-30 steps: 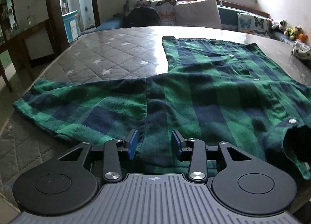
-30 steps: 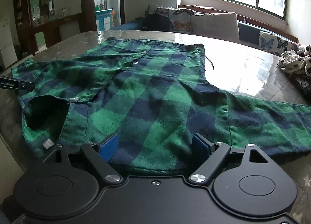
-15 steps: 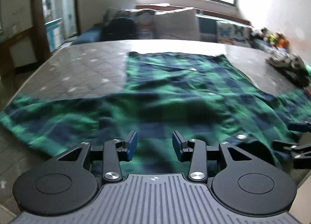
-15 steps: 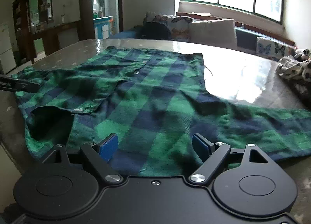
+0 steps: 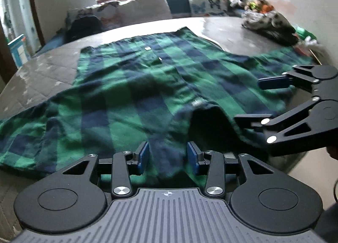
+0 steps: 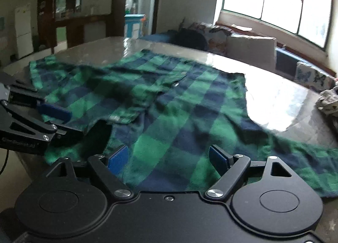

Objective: Fold clothes

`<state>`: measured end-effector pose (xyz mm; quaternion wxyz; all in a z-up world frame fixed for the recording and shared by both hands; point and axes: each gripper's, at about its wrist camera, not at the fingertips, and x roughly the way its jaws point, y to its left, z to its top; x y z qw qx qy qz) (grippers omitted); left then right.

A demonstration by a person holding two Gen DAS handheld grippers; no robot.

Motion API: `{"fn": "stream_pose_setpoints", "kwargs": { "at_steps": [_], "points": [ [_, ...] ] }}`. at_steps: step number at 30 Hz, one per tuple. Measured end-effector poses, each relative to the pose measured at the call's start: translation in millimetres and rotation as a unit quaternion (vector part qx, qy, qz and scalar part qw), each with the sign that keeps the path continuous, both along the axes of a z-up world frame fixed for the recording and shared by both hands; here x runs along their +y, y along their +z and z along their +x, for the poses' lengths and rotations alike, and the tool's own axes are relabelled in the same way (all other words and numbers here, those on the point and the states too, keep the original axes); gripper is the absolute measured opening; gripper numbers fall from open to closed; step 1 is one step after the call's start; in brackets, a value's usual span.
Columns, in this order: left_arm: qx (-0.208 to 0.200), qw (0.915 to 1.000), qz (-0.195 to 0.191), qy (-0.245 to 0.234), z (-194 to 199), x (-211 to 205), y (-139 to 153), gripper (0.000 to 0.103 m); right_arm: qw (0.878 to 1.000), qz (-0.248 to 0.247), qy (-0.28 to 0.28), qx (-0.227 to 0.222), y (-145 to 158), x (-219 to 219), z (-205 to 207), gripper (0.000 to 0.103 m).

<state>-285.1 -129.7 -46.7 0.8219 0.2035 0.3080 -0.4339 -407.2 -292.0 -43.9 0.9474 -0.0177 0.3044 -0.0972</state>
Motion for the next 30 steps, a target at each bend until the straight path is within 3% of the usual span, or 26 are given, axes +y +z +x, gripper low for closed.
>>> {"fn": "stream_pose_setpoints", "kwargs": {
  "at_steps": [5,7,9,12,30],
  "points": [
    [0.033,0.9988,-0.018,0.031,7.7,3.8,9.2,0.056,1.000,0.015,-0.001,0.000,-1.7,0.4,-4.4,0.086],
    [0.027,0.9984,-0.023,0.044,6.9,3.4,12.2,0.067,1.000,0.027,-0.012,-0.005,0.3,-1.9,-6.2,0.094],
    [0.022,0.9978,-0.027,0.056,5.5,2.8,15.8,0.069,0.999,0.031,-0.023,-0.017,1.4,-1.2,-9.5,0.103],
    [0.017,0.9966,-0.031,0.075,2.9,1.7,20.9,0.075,0.998,0.029,-0.036,-0.031,4.5,2.0,-14.3,0.103],
    [0.023,0.9928,-0.044,0.109,-20.8,6.3,29.0,0.080,0.988,0.055,-0.113,-0.089,21.1,-1.2,-44.0,0.103]
  ]
}}
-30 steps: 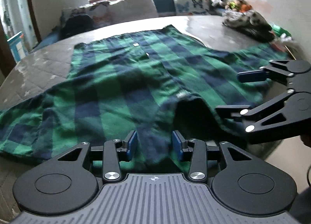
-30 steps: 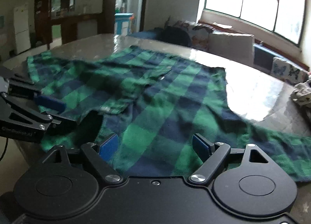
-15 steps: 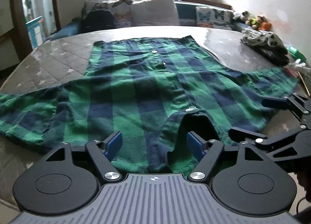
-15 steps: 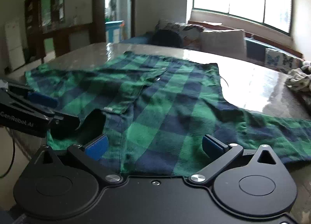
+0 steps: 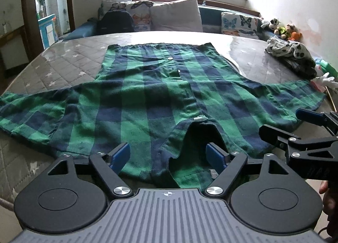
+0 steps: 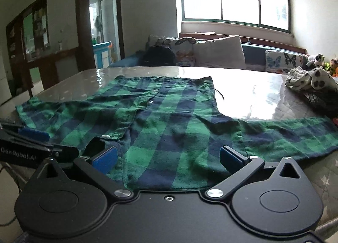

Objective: Fold clothes

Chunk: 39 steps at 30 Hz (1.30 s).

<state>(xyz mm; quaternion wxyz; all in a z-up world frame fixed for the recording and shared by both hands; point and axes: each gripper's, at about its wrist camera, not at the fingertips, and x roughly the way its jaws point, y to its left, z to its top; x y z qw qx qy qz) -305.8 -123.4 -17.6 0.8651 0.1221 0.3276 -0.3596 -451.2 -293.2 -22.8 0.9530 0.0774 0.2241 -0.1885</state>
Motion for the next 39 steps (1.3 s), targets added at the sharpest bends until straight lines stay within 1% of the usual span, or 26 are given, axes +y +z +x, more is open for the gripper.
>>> {"fn": "stream_pose_setpoints", "kwargs": {
  "at_steps": [2,9,13,16,21,24,26,27,28,29,31,32,34,35,36,39],
  "points": [
    [0.004,1.0000,-0.002,0.000,-1.8,0.7,0.1,0.080,1.000,0.002,0.000,-0.002,0.2,0.5,-1.7,0.103],
    [-0.003,1.0000,-0.001,-0.005,-9.5,0.8,1.8,0.081,1.000,-0.003,0.005,-0.004,1.6,5.6,-4.0,0.103],
    [0.000,1.0000,-0.001,-0.005,-8.0,1.4,-0.1,0.081,1.000,-0.003,0.011,-0.002,0.5,8.2,-2.1,0.103],
    [0.000,1.0000,0.001,0.000,-3.9,4.4,-2.7,0.081,1.000,-0.007,0.020,0.009,-3.6,11.1,1.6,0.103],
    [0.012,0.9998,0.008,0.012,7.1,4.8,-10.9,0.081,0.999,-0.009,0.044,0.029,-11.4,19.5,10.2,0.103],
    [0.014,0.9997,0.014,0.013,11.8,2.3,-14.7,0.079,0.997,-0.020,0.060,0.039,-13.9,28.2,16.6,0.103],
    [0.024,0.9994,0.017,0.016,17.1,0.6,-19.6,0.074,0.996,-0.033,0.070,0.042,-15.3,34.9,19.2,0.103],
    [0.029,0.9993,0.018,0.016,19.0,0.1,-21.2,0.068,0.996,-0.039,0.074,0.044,-16.1,38.0,20.3,0.103],
    [0.031,0.9992,0.019,0.016,20.0,-0.3,-22.4,0.065,0.994,-0.049,0.081,0.049,-18.1,43.2,22.8,0.103],
    [0.032,0.9992,0.020,0.017,20.9,-0.6,-23.6,0.063,0.993,-0.057,0.085,0.054,-20.2,47.0,25.4,0.103],
    [0.028,0.9993,0.021,0.014,21.8,-0.8,-24.4,0.051,0.992,-0.068,0.087,0.059,-23.2,50.8,29.0,0.103],
    [0.029,0.9993,0.022,0.013,22.7,-0.7,-24.7,0.049,0.992,-0.070,0.088,0.060,-23.5,51.9,29.8,0.103],
    [0.034,0.9992,0.016,0.009,23.9,0.1,-24.1,0.027,0.991,-0.074,0.091,0.061,-23.6,54.1,30.9,0.103],
    [0.038,0.9992,0.014,0.007,24.6,0.3,-23.7,0.024,0.991,-0.076,0.093,0.062,-23.6,55.3,31.5,0.103],
    [0.040,0.9991,0.012,0.005,24.3,0.9,-23.1,0.015,0.991,-0.078,0.093,0.061,-23.3,55.8,31.3,0.103],
    [0.036,0.9992,0.017,0.004,18.4,1.1,-20.6,0.010,0.991,-0.080,0.087,0.058,-21.0,54.9,29.1,0.103]
  ]
}}
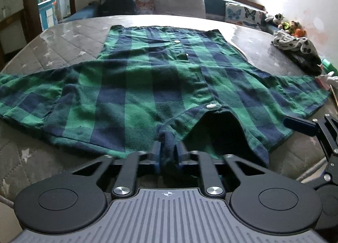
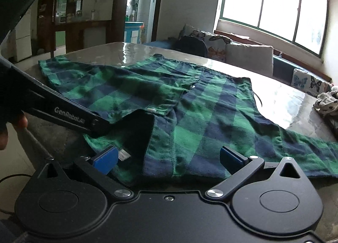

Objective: Fold clothes

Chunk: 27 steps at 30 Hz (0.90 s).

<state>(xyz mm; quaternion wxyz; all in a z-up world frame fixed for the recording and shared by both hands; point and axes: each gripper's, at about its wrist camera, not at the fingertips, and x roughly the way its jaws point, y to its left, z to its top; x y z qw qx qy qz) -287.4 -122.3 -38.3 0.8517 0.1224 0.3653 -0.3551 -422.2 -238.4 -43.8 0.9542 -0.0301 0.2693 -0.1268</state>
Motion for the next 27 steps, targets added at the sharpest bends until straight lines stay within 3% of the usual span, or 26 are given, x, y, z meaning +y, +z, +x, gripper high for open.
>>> {"fn": "stream_pose_setpoints", "kwargs": {
  "at_steps": [8,11,13,20,27],
  "points": [
    [0.017,0.9998,0.011,-0.008,-2.9,-0.6,0.1,0.009,1.000,0.008,-0.002,-0.003,4.4,-4.9,-3.9,0.103],
    [0.047,0.9989,-0.001,-0.006,5.7,6.0,8.4,0.019,1.000,0.014,0.005,-0.003,7.3,-6.0,-5.1,0.103],
    [0.046,0.9989,-0.006,-0.009,8.8,12.1,18.2,0.033,1.000,0.018,0.010,-0.006,10.4,-6.9,-6.2,0.103],
    [0.018,0.9992,-0.032,-0.018,29.1,2.9,45.2,0.034,0.998,0.051,0.010,-0.030,26.3,-22.2,-1.6,0.103],
    [0.028,0.9962,-0.082,-0.008,81.6,-40.6,44.2,0.032,0.997,0.073,-0.019,-0.018,11.7,-38.1,21.1,0.103]
  ]
}}
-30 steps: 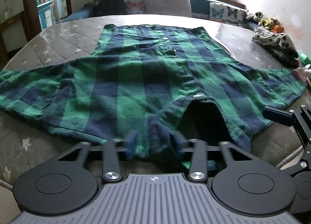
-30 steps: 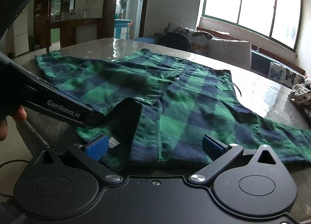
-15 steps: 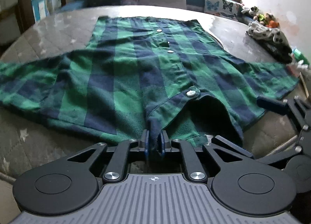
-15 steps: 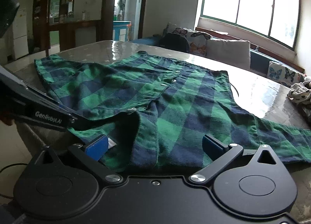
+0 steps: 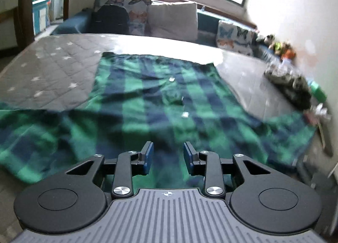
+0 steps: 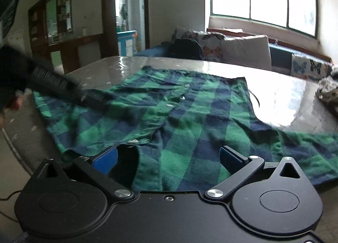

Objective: Fold clothes

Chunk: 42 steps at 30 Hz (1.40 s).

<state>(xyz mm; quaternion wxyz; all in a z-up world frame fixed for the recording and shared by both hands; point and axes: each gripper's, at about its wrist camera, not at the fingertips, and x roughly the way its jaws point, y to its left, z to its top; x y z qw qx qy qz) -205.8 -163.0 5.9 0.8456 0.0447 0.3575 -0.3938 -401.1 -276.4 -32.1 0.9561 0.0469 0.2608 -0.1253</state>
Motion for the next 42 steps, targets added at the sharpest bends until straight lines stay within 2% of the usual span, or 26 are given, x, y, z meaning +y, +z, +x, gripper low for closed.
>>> {"fn": "stream_pose_setpoints", "kwargs": {
  "at_steps": [4,8,9,10,12,15,18,22,27,30,33,36,38,42],
  "points": [
    [0.014,0.9998,-0.015,0.003,28.3,-23.6,-12.9,0.032,1.000,0.009,-0.007,0.007,-7.1,-5.5,7.0,0.103],
    [0.033,0.9993,-0.005,0.017,52.0,-33.3,-32.6,0.032,1.000,0.018,-0.010,0.021,-14.8,-11.3,11.4,0.103],
    [0.044,0.9988,-0.001,0.024,60.4,-30.0,-41.5,0.032,0.999,0.019,-0.010,0.025,-16.7,-11.7,12.0,0.103],
    [0.045,0.9986,-0.002,0.029,64.3,-26.1,-46.3,0.027,0.999,0.020,-0.010,0.029,-18.6,-12.1,12.4,0.103],
    [0.040,0.9984,-0.017,0.036,70.8,-11.7,-49.4,0.027,0.999,0.020,-0.012,0.033,-21.8,-12.9,12.4,0.103],
    [0.031,0.9976,-0.016,0.060,78.6,6.7,-50.4,0.026,0.999,0.009,-0.011,0.038,-23.0,-11.8,14.4,0.103],
    [-0.001,0.9953,0.006,0.097,84.6,22.2,-47.9,0.026,0.999,0.003,-0.012,0.041,-24.5,-10.4,15.4,0.103],
    [0.007,0.9924,0.009,0.122,92.1,30.7,-41.4,0.027,0.999,0.003,-0.011,0.040,-24.9,-10.0,14.2,0.103],
    [-0.003,0.9968,-0.009,0.080,85.8,7.1,-34.7,0.034,0.999,0.002,-0.012,0.041,-24.5,-9.3,14.6,0.103],
    [-0.021,0.9968,0.025,0.073,92.2,-10.2,-47.7,0.034,0.999,0.003,-0.011,0.042,-23.9,-9.9,15.3,0.103],
    [-0.037,0.9960,0.032,0.075,100.0,-13.3,-49.4,0.034,0.999,0.003,-0.011,0.043,-23.7,-10.5,15.4,0.103],
    [-0.009,0.9958,0.027,0.087,115.9,-15.1,-45.3,0.034,0.999,0.003,-0.011,0.043,-23.8,-10.8,15.7,0.103],
    [-0.010,0.9962,0.035,0.079,124.0,-22.8,-45.9,0.035,0.999,0.003,-0.010,0.043,-23.6,-10.7,16.1,0.103],
    [-0.041,0.9929,0.081,0.077,144.6,-51.9,-45.1,0.035,0.999,0.004,-0.008,0.045,-23.0,-10.7,16.8,0.103]
  ]
}}
